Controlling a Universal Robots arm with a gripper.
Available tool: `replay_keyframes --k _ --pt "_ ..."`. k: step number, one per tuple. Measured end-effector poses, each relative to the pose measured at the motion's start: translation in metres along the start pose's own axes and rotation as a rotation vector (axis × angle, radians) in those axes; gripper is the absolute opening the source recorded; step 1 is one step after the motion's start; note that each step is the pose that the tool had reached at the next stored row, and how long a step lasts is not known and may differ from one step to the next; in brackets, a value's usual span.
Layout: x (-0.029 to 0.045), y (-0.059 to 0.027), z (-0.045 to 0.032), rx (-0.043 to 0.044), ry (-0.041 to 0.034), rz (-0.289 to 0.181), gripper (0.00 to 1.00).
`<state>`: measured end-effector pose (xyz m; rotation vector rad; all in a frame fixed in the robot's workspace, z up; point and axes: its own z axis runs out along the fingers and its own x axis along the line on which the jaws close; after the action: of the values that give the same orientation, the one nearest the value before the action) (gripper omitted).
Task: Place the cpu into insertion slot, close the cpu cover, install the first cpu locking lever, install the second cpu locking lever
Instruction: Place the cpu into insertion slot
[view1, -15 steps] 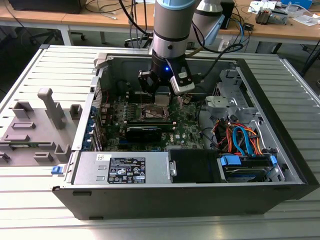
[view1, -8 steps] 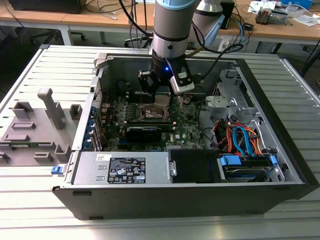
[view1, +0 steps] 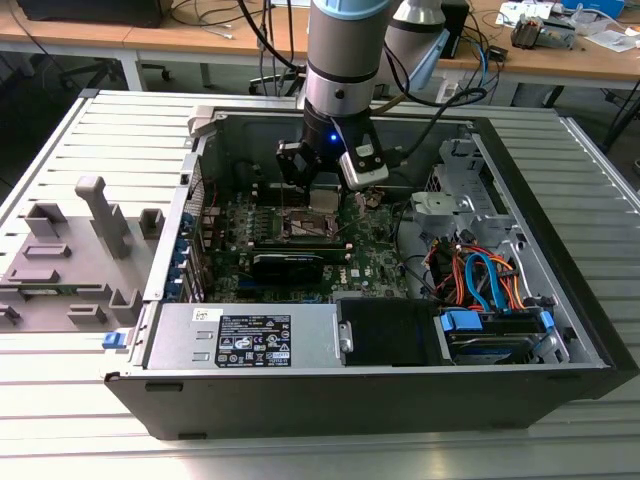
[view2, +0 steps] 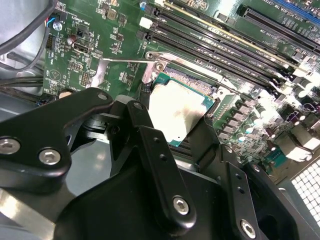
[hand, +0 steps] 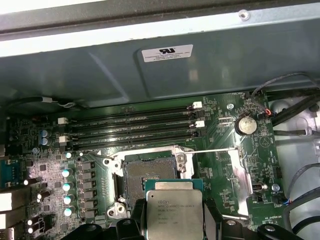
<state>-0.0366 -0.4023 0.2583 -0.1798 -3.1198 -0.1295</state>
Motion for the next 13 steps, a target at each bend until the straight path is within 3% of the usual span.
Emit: replay_keyframes --k 13 --pt "0.0000 0.0000 0.0001 0.0012 -0.0011 0.011 0.55"
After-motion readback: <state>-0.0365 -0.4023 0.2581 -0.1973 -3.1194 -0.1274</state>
